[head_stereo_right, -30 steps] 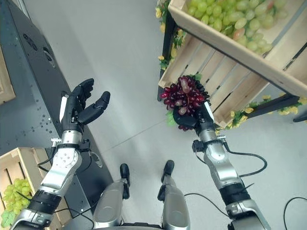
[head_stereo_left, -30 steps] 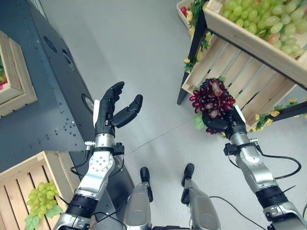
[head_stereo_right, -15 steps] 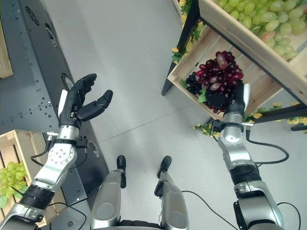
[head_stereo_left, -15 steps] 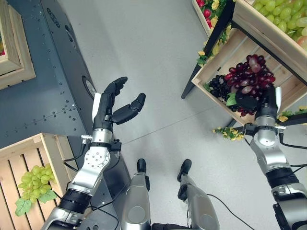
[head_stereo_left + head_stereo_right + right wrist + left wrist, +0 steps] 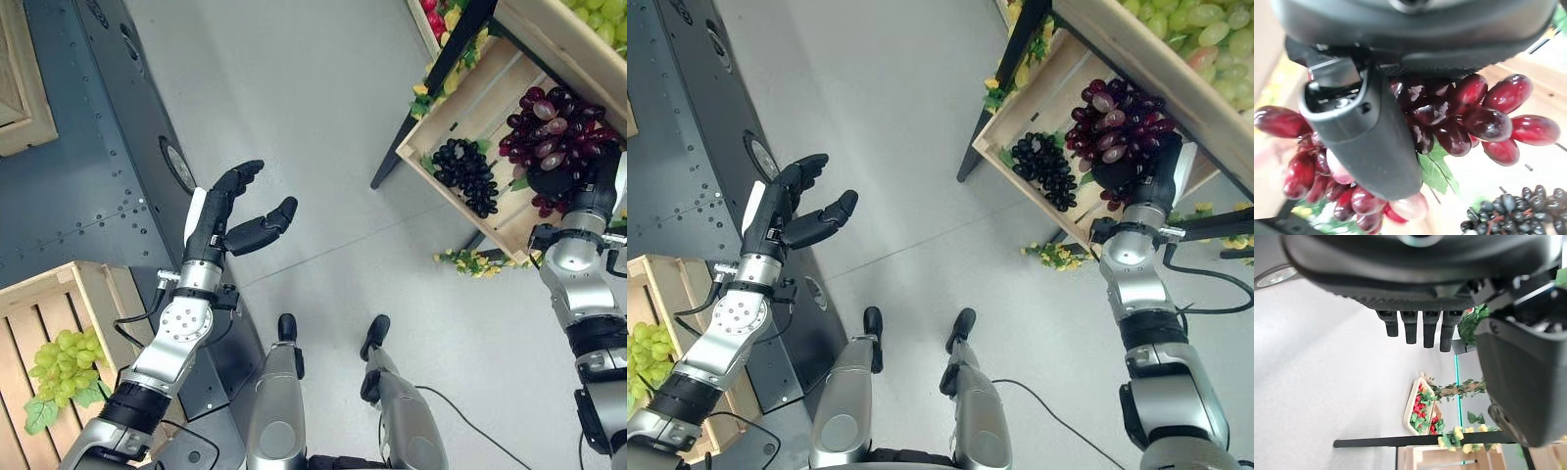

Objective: Pick up the fruits from the basket on one side to the basket on the other side

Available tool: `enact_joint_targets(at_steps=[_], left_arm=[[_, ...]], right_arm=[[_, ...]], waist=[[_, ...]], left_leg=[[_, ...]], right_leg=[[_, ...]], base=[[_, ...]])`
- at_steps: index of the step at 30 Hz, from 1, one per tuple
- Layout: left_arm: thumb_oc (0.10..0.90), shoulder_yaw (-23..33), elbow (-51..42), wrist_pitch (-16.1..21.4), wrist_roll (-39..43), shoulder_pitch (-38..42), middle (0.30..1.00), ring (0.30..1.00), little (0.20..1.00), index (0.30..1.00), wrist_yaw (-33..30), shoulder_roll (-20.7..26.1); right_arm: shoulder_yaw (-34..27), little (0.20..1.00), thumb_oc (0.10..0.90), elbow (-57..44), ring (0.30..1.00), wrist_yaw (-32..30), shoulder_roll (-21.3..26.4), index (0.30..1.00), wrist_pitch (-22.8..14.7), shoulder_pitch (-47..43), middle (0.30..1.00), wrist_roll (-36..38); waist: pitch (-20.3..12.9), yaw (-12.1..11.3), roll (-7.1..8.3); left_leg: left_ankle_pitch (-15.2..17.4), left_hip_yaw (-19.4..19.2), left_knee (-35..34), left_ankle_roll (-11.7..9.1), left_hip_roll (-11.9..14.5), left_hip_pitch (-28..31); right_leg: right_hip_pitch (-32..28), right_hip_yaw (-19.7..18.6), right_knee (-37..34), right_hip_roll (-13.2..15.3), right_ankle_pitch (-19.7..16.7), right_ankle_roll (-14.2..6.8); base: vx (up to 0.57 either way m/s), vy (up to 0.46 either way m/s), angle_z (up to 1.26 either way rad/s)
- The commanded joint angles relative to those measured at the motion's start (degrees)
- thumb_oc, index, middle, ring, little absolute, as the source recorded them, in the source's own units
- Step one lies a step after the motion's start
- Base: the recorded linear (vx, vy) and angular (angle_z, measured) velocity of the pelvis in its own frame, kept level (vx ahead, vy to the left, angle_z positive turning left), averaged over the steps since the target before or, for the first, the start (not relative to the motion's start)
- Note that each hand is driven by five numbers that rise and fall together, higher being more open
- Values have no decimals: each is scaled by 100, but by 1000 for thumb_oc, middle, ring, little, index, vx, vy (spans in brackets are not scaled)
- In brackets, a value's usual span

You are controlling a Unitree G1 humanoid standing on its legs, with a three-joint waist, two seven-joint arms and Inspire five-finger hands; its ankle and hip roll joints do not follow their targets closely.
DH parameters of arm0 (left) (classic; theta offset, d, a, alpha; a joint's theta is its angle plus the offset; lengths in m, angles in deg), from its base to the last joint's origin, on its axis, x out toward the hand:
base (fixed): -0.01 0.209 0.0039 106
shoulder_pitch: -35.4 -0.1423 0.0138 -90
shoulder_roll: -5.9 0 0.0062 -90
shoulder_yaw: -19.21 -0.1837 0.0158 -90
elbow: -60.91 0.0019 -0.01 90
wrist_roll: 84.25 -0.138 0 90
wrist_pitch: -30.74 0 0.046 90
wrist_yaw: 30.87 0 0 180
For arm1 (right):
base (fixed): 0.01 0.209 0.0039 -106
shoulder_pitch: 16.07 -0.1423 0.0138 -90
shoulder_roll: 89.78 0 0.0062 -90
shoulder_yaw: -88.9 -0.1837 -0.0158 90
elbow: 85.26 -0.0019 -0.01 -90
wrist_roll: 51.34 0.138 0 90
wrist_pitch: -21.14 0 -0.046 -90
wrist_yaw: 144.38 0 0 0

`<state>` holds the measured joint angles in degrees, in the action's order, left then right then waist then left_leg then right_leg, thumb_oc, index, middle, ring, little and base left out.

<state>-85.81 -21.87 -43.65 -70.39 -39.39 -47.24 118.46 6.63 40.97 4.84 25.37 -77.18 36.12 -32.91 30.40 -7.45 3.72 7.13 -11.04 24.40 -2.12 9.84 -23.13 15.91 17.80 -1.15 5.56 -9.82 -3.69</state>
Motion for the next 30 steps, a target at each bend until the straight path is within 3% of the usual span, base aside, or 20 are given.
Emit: enact_joint_targets(at_steps=[1,15,30], left_arm=[[800,-71,-361,789,101,700,900,900,900,900,-126,126],[800,-319,-46,889,76,1239,900,900,900,900,-458,-171],[800,-480,-163,985,-108,1105,900,900,900,900,-493,-393]], right_arm=[[-41,300,400,-193,300,-567,1077,300,-275,-1010,300,181],[249,300,400,288,300,-594,643,300,-493,-1590,300,480],[101,307,405,193,307,-1163,654,307,-718,-1808,307,322]], waist=[[-61,16,-190],[-60,129,-500],[-60,134,-661]], left_leg=[[-164,3,-272,-220,-390,-352],[-194,16,-278,-143,-540,-954],[-164,121,-247,-46,-709,-1127]], right_leg=[[-618,477,910,143,1341,-297],[794,391,1791,364,1472,-260],[1455,207,2447,543,1553,-297]], base=[[0,0,0],[-8,28,-9],[17,21,-1]])
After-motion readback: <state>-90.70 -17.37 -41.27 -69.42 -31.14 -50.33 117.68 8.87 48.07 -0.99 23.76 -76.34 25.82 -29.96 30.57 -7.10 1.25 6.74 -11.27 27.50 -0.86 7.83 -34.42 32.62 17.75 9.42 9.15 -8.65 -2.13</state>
